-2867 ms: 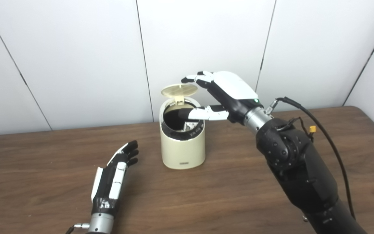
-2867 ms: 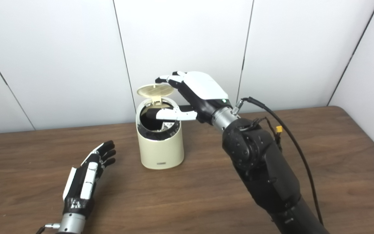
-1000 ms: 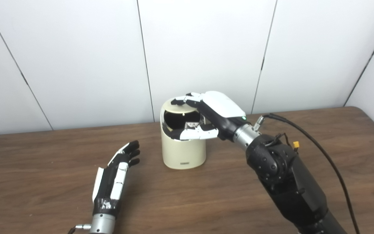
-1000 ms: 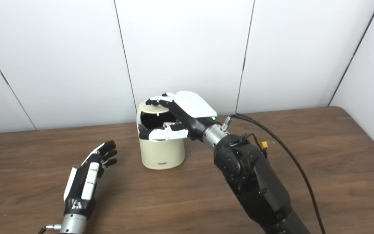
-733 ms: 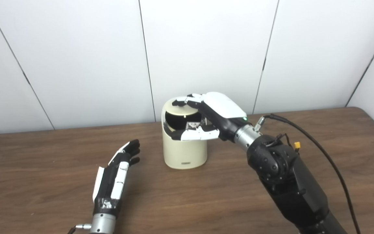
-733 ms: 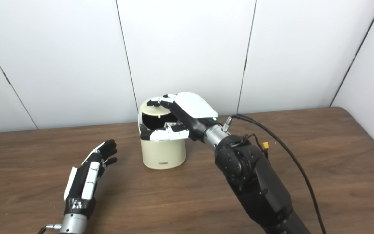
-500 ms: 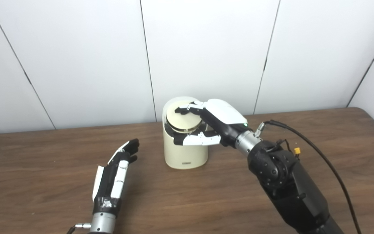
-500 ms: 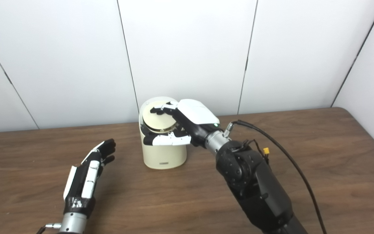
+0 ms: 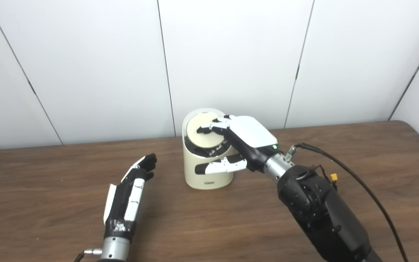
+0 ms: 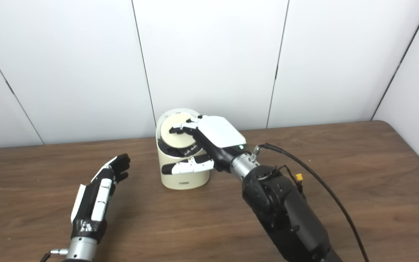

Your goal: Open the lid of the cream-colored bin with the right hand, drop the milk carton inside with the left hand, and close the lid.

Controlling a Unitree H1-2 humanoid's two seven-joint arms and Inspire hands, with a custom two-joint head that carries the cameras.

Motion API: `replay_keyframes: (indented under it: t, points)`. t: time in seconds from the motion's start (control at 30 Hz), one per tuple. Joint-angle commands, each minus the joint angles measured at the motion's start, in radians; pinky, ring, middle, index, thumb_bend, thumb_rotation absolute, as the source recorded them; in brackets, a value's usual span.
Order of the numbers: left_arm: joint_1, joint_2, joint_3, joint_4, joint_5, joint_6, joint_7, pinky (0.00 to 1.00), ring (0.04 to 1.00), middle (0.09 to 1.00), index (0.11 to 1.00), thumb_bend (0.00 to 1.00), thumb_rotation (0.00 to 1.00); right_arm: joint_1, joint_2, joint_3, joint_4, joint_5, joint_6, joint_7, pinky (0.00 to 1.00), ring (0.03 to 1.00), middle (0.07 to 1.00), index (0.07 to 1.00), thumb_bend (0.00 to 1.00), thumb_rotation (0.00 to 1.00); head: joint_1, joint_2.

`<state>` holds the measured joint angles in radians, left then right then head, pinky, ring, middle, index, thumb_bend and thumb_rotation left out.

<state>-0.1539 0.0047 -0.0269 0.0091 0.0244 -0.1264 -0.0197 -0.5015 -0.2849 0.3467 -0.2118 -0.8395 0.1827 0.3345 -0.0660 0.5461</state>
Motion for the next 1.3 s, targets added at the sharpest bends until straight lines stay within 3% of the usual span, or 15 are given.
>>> replay_keyframes:
  t: [0.0, 0.43, 0.77, 1.0, 1.27]
  points:
    - [-0.019, -0.003, -0.003, -0.046, 0.005, -0.005, 0.002, 0.87, 0.874, 0.853, 0.866, 0.59, 0.92, 0.004, -0.024, 0.013, -0.019, -0.029, -0.028, 0.004, 0.99, 0.91, 0.808, 0.795, 0.78, 0.89, 0.0, 0.01]
    - [-0.016, -0.006, -0.002, -0.085, -0.002, 0.04, 0.003, 0.86, 0.878, 0.856, 0.869, 0.61, 0.91, 0.053, -0.025, 0.047, -0.034, -0.115, -0.016, 0.061, 1.0, 0.932, 0.828, 0.814, 0.8, 0.89, 0.004, 0.026]
    - [-0.012, -0.003, -0.001, -0.103, -0.007, 0.063, 0.0, 0.87, 0.881, 0.86, 0.871, 0.62, 0.92, 0.064, 0.009, 0.011, 0.023, -0.06, 0.055, 0.087, 1.0, 0.931, 0.828, 0.826, 0.81, 0.89, 0.002, 0.032]
    - [-0.009, 0.0, 0.001, -0.111, -0.01, 0.074, -0.003, 0.89, 0.883, 0.86, 0.871, 0.63, 0.91, 0.075, 0.032, -0.018, 0.066, -0.014, 0.07, 0.061, 0.96, 0.917, 0.819, 0.81, 0.8, 0.91, -0.002, 0.036]
    - [-0.007, 0.0, 0.0, -0.113, -0.012, 0.073, -0.006, 0.87, 0.879, 0.857, 0.866, 0.62, 0.9, 0.09, 0.042, -0.021, 0.109, -0.007, 0.095, 0.057, 0.99, 0.933, 0.836, 0.814, 0.81, 0.89, -0.003, 0.04]
